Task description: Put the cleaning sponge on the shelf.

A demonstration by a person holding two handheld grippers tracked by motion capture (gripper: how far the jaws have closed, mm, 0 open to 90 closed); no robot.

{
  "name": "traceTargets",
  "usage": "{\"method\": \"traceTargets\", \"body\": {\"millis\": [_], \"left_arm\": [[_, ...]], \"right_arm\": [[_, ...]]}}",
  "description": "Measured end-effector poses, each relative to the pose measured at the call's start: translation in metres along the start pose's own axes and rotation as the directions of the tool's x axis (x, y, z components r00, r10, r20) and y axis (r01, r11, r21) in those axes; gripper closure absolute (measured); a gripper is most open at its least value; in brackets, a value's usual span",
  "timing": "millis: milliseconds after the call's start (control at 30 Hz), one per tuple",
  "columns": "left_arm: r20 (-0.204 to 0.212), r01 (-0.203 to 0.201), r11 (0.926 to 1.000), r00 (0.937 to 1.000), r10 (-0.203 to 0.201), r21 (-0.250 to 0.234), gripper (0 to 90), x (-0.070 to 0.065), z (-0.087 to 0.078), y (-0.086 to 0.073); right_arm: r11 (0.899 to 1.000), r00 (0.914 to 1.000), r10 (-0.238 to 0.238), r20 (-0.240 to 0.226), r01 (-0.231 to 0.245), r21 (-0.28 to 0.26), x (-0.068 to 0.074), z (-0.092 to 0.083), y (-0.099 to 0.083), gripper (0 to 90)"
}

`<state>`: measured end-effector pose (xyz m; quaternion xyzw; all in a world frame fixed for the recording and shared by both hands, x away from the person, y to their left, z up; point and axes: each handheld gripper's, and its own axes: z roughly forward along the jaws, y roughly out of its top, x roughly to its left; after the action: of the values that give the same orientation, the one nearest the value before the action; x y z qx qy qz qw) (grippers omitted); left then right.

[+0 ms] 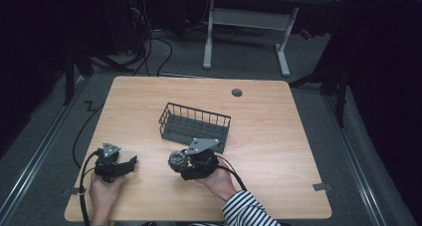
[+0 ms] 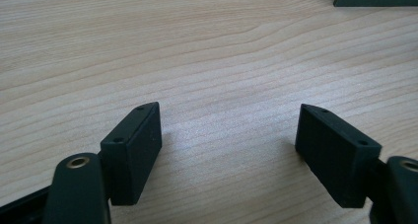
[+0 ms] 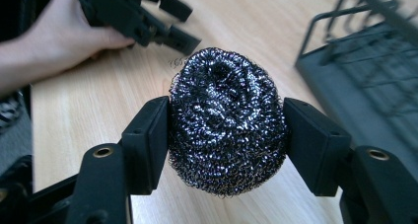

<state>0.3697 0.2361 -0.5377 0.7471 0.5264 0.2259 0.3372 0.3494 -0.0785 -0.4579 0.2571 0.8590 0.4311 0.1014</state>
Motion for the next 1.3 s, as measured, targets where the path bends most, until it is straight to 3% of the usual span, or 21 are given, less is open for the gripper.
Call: {"method": "traceTargets", "body": {"millis": [400, 600, 933, 1100, 1300], "left_arm": [[0.0, 0.0, 1.0, 1.0, 0.0, 0.0, 26.2, 0.0, 0.0, 0.0], [0.0, 0.0, 1.0, 1.0, 0.0, 0.0, 26.2, 0.0, 0.0, 0.0], [-0.001, 0.0, 1.0, 1.0, 0.0, 0.0, 26.2, 0.0, 0.0, 0.0], [0.0, 0.0, 1.0, 1.0, 0.0, 0.0, 26.2, 0.0, 0.0, 0.0], [0.0, 0.0, 1.0, 1.0, 0.0, 0.0, 26.2, 0.0, 0.0, 0.0]], "right_arm": [[0.997, 0.9953, 0.043, 0.087, -0.037, -0.075, -0.028, -0.057, 0.005, 38.2], [0.994, 0.9853, 0.077, 0.153, -0.063, -0.092, -0.053, -0.078, 0.013, 38.2], [0.989, 0.9682, 0.141, 0.206, -0.13, -0.065, -0.087, -0.072, 0.017, 38.1], [0.982, 0.9511, 0.188, 0.245, -0.189, -0.021, -0.107, -0.058, 0.017, 37.7], [0.973, 0.9393, 0.214, 0.268, -0.228, 0.021, -0.119, -0.044, 0.016, 37.1]]}}
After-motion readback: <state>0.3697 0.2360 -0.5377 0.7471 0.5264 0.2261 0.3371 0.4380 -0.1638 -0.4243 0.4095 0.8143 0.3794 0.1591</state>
